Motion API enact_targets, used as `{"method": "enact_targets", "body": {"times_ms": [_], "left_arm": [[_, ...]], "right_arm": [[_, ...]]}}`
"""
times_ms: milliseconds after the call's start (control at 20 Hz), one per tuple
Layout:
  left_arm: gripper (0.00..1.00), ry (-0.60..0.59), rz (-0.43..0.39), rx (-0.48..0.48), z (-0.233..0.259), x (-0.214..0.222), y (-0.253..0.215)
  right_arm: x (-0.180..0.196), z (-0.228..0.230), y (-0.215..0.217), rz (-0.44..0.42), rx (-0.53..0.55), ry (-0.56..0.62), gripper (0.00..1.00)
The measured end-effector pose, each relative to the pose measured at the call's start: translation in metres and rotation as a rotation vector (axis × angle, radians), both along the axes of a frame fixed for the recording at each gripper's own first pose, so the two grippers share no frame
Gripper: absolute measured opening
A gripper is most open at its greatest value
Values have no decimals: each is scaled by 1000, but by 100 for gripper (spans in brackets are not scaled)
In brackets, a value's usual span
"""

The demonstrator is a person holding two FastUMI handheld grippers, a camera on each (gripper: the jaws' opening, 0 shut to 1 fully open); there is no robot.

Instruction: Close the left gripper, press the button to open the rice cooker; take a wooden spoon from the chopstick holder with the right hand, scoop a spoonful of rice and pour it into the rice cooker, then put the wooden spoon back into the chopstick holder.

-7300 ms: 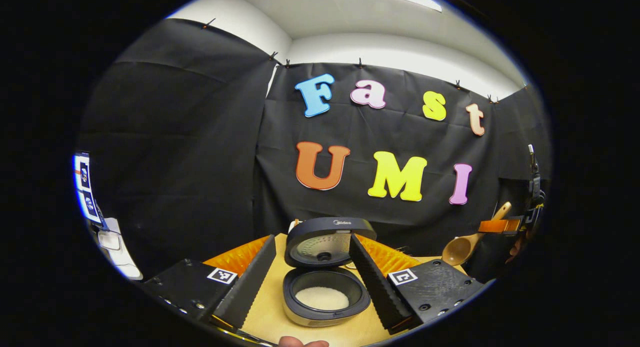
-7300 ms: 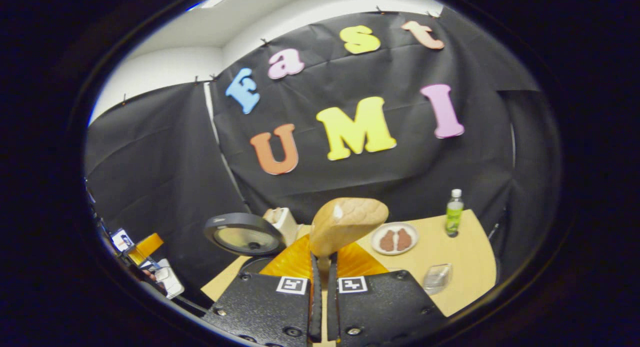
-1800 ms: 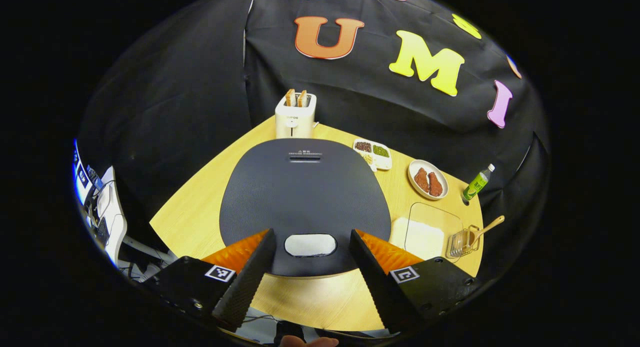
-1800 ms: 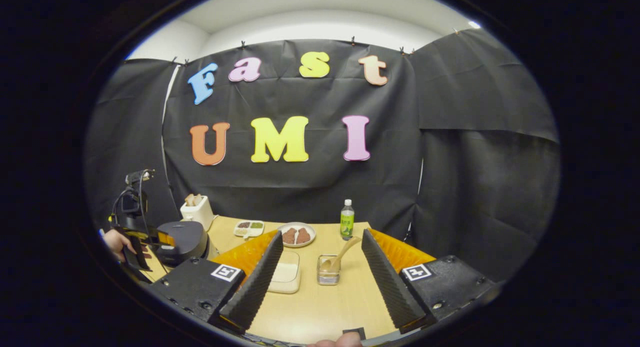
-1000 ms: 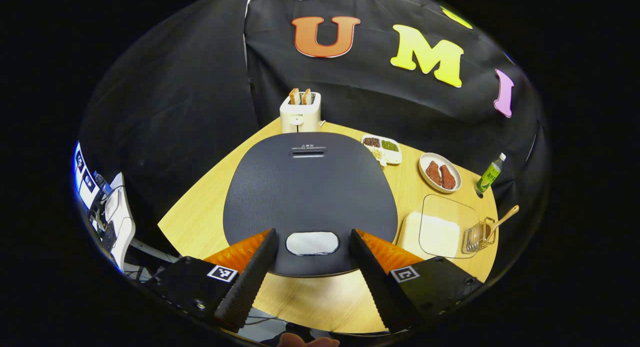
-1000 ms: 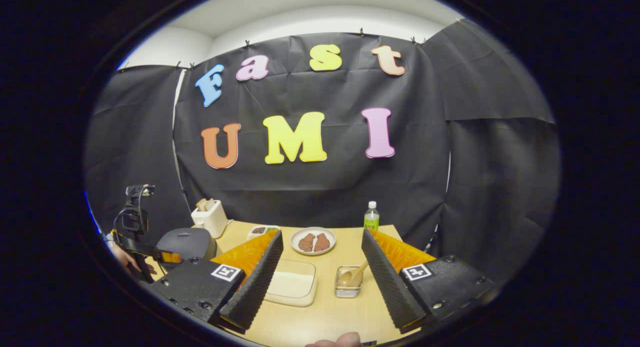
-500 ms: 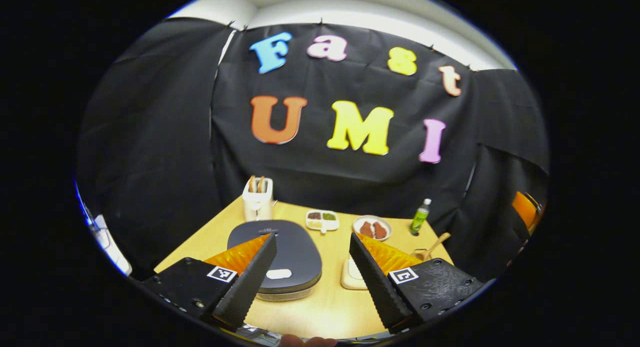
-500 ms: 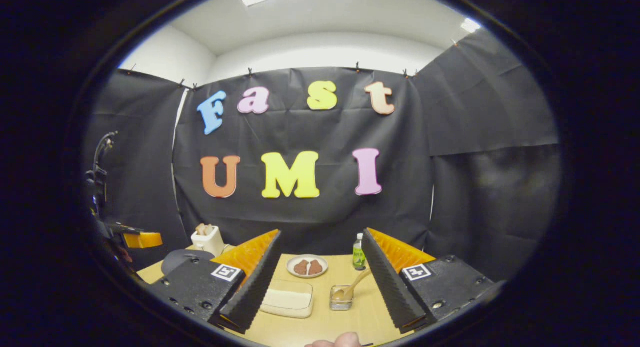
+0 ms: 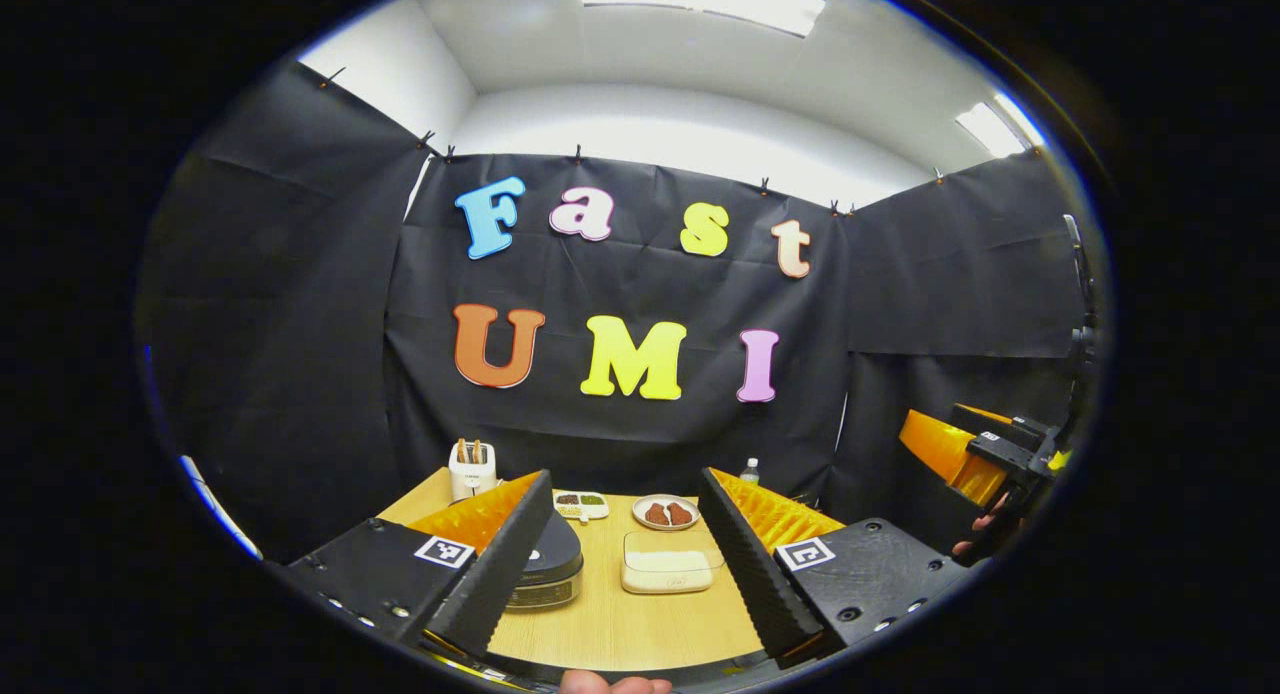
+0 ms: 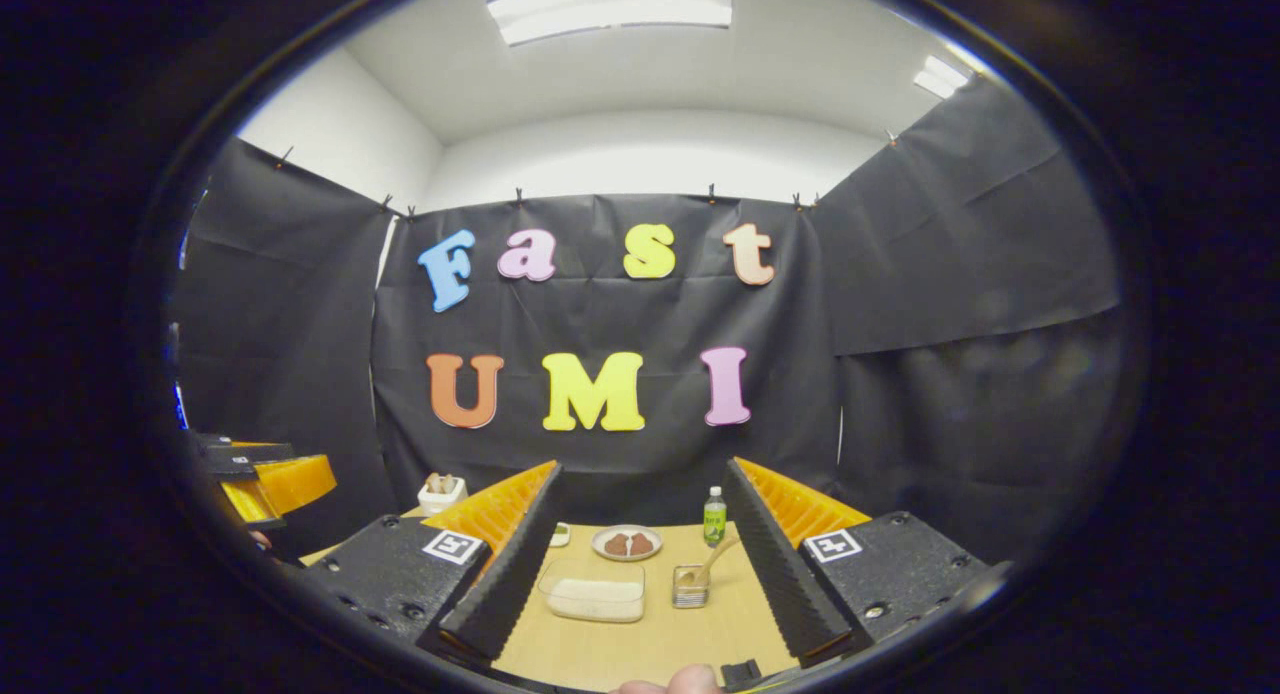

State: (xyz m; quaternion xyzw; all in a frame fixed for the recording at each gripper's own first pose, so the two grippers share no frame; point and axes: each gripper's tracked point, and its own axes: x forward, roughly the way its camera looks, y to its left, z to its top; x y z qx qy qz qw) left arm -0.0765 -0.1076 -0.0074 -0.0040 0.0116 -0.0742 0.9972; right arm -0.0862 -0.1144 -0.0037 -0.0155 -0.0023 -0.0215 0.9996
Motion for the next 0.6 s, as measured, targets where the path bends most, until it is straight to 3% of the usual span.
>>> {"method": "enact_targets", "body": {"times_ms": [200, 600], "left_arm": [[94, -26, 12, -5, 0, -24, -2], [94, -39, 22, 36, -7, -20, -9]], "right_arm": [[-22, 1, 12, 8, 8, -19, 100], [-12, -12, 25, 59, 1, 10, 100]]}}
